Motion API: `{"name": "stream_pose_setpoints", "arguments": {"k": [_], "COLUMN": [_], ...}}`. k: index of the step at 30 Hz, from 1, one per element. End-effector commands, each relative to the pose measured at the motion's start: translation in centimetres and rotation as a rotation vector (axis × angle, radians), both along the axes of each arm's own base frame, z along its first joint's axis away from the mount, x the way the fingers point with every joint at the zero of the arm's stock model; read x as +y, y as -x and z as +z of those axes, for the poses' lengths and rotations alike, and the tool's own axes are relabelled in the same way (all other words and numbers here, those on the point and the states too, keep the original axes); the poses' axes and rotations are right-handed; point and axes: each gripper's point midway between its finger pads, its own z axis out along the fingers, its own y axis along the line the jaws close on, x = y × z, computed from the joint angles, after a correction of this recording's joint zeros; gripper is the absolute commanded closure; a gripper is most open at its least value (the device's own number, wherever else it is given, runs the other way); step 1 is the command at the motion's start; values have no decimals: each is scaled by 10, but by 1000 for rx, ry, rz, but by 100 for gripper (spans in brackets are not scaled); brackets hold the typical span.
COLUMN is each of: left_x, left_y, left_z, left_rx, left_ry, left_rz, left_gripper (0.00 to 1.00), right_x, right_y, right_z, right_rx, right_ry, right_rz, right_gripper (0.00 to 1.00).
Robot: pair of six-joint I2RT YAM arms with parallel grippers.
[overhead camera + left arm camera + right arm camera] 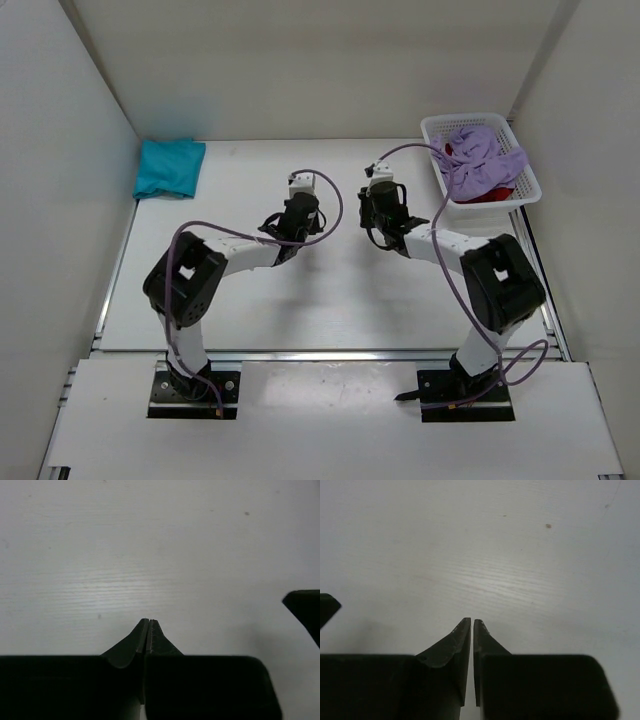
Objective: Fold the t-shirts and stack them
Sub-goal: Grab crumpled tshirt from bin with the right arm
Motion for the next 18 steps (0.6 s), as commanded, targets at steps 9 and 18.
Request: {"name": "stream_pose_setpoints", "arguments": {"k": [9, 18], "left_x": [22, 17], "left_y": [127, 178], "left_z": [32, 51], "left_rx": [269, 267], "left_ry": [230, 281], "left_rz": [-241, -343], "left_gripper": [67, 60], "right_x": [-34, -59], "right_y": [125, 152], "right_z": [28, 63], "right_rx": [310, 272], "right_ry": [-116, -131], "right_rz": [-133, -78], "right_gripper": [91, 71]}}
